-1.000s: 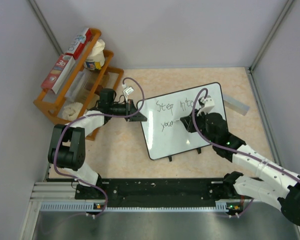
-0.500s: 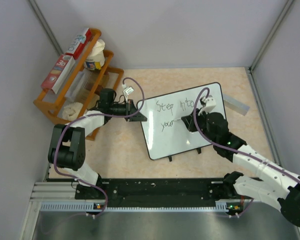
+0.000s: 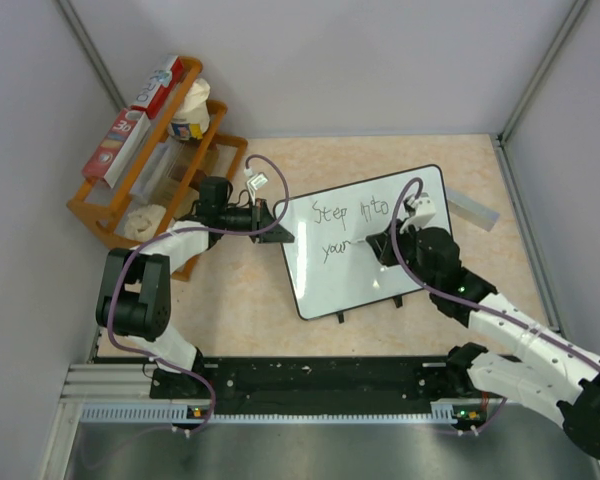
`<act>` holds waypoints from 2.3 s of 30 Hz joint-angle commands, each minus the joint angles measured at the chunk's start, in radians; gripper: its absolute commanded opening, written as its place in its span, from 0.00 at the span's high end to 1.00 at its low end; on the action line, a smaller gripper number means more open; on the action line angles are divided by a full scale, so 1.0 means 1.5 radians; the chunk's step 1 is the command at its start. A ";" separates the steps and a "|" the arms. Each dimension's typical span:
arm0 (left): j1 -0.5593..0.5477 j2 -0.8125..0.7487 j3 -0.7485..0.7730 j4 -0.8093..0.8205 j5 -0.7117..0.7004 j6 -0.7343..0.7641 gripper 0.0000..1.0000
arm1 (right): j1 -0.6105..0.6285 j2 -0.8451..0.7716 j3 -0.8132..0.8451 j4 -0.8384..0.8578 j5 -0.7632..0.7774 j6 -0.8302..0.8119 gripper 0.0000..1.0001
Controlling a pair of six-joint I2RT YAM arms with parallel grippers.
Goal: Write a sentence on the whiteboard
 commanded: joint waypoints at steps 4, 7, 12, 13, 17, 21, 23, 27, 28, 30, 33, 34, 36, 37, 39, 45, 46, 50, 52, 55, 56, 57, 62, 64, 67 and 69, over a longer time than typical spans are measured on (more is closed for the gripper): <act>-0.027 0.024 -0.020 -0.017 -0.105 0.153 1.00 | -0.007 -0.027 0.006 -0.004 0.003 -0.003 1.00; -0.027 0.024 -0.020 -0.018 -0.106 0.153 1.00 | -0.007 -0.040 0.028 -0.004 -0.012 0.001 1.00; -0.027 0.022 -0.021 -0.017 -0.105 0.153 1.00 | -0.007 -0.040 0.051 -0.010 -0.026 0.002 1.00; -0.027 0.021 -0.021 -0.017 -0.107 0.153 1.00 | -0.010 -0.040 0.051 -0.014 -0.026 -0.002 1.00; -0.027 0.022 -0.021 -0.017 -0.107 0.153 1.00 | -0.039 -0.041 0.048 -0.021 -0.044 -0.005 1.00; -0.027 0.022 -0.018 -0.017 -0.106 0.153 1.00 | -0.085 -0.044 0.036 -0.021 -0.083 -0.002 1.00; -0.027 0.023 -0.019 -0.017 -0.106 0.153 1.00 | -0.092 -0.046 0.033 -0.021 -0.082 -0.009 1.00; -0.027 0.022 -0.019 -0.018 -0.108 0.153 1.00 | -0.091 -0.040 0.032 -0.021 -0.078 -0.016 1.00; -0.028 0.022 -0.019 -0.017 -0.109 0.153 1.00 | -0.091 -0.037 0.032 -0.021 -0.076 -0.018 1.00; -0.028 0.022 -0.019 -0.017 -0.109 0.153 1.00 | -0.091 -0.030 0.031 -0.021 -0.075 -0.020 1.00; -0.028 0.023 -0.019 -0.017 -0.110 0.153 1.00 | -0.091 -0.025 0.024 -0.021 -0.069 -0.026 1.00; -0.028 0.023 -0.019 -0.017 -0.110 0.153 1.00 | -0.092 -0.022 0.022 -0.021 -0.068 -0.029 1.00; -0.028 0.023 -0.018 -0.017 -0.110 0.153 1.00 | -0.091 -0.017 0.017 -0.021 -0.069 -0.034 1.00; -0.028 0.023 -0.018 -0.017 -0.110 0.153 1.00 | -0.091 -0.015 0.015 -0.021 -0.067 -0.036 1.00; -0.028 0.024 -0.019 -0.017 -0.111 0.153 1.00 | -0.091 -0.010 0.010 -0.037 -0.067 -0.036 1.00; -0.028 0.024 -0.018 -0.017 -0.111 0.153 1.00 | -0.091 -0.014 0.000 -0.052 -0.067 -0.039 1.00; -0.029 0.024 -0.018 -0.017 -0.111 0.153 1.00 | -0.091 -0.018 -0.002 -0.053 -0.066 -0.039 1.00; -0.029 0.024 -0.017 -0.017 -0.111 0.153 1.00 | -0.091 -0.029 -0.015 -0.066 -0.070 -0.039 1.00; -0.029 0.025 -0.017 -0.017 -0.111 0.153 1.00 | -0.091 -0.032 -0.019 -0.073 -0.075 -0.038 1.00; -0.029 0.024 -0.018 -0.034 -0.112 0.153 1.00 | -0.091 -0.042 -0.029 -0.084 -0.079 -0.037 1.00; -0.029 0.025 -0.017 -0.035 -0.112 0.153 1.00 | -0.091 -0.047 -0.032 -0.087 -0.081 -0.036 1.00; -0.029 0.025 -0.017 -0.034 -0.112 0.153 1.00 | -0.091 -0.050 -0.034 -0.090 -0.082 -0.035 1.00; -0.029 0.025 -0.016 -0.036 -0.112 0.153 1.00 | -0.091 -0.067 -0.049 -0.102 -0.088 -0.030 1.00; -0.029 0.025 -0.016 -0.036 -0.112 0.153 1.00 | -0.092 -0.070 -0.053 -0.103 -0.088 -0.027 1.00; -0.029 0.026 -0.016 -0.036 -0.111 0.153 1.00 | -0.092 -0.075 -0.044 -0.102 -0.088 -0.023 1.00; -0.029 0.026 -0.016 -0.035 -0.112 0.153 1.00 | -0.092 -0.080 -0.027 -0.102 -0.088 -0.022 1.00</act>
